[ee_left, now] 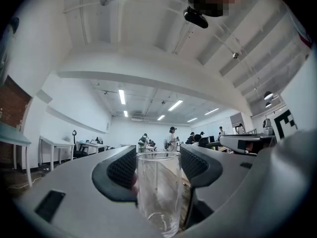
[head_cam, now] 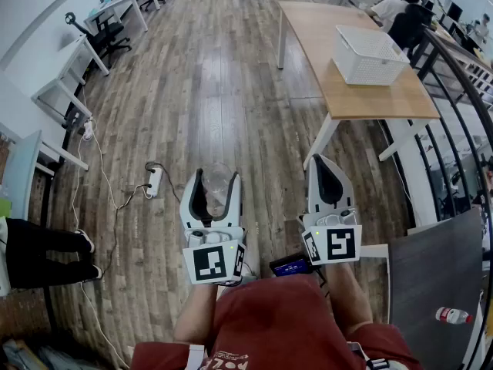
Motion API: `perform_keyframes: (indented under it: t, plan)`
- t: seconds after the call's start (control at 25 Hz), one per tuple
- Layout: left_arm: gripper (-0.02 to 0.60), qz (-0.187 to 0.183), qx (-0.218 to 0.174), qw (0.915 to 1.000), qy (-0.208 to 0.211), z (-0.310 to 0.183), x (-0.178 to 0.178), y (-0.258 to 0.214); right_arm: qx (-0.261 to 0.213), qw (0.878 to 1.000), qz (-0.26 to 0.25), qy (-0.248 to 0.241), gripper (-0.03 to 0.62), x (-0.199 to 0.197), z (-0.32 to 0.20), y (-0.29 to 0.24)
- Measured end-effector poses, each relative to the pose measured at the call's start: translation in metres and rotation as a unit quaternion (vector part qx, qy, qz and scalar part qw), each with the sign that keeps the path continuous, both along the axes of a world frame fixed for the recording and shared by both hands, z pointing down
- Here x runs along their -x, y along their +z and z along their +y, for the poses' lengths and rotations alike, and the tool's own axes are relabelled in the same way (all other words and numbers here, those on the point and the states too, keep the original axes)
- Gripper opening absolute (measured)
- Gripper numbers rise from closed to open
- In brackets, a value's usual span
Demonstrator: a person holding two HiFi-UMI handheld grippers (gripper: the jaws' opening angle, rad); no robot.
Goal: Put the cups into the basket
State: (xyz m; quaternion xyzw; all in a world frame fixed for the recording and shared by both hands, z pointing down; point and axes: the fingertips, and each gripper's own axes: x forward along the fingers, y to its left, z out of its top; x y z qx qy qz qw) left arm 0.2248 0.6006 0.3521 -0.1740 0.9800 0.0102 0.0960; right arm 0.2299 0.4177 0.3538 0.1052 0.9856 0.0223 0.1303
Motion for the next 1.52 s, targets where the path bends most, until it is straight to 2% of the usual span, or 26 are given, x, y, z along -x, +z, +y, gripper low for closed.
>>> perform_keyframes:
  t: [0.56,1.08,1.32,1.52]
  plan:
    - [0.281,0.017,-0.001,0.9998,0.014,-0.025,-0.007,0.009,0.002,1.000,0.014,0.008,0.009,-0.009,-0.025,0.009]
    - [0.281,0.025,-0.008,0.9991,0.034,-0.091,-0.014,0.016,0.033,0.998,0.029,0.039,0.011,-0.029,-0.113,0.021]
    - [0.281,0.037,-0.008,0.9987,0.034,-0.120,-0.015,0.023,0.045,0.997,0.039,0.041,0.011,-0.033,-0.146,0.032]
    - [0.281,0.048,-0.013,0.9983,0.030,-0.128,-0.013,0.028,0.055,0.997,0.038,0.026,0.011,-0.032,-0.155,0.036]
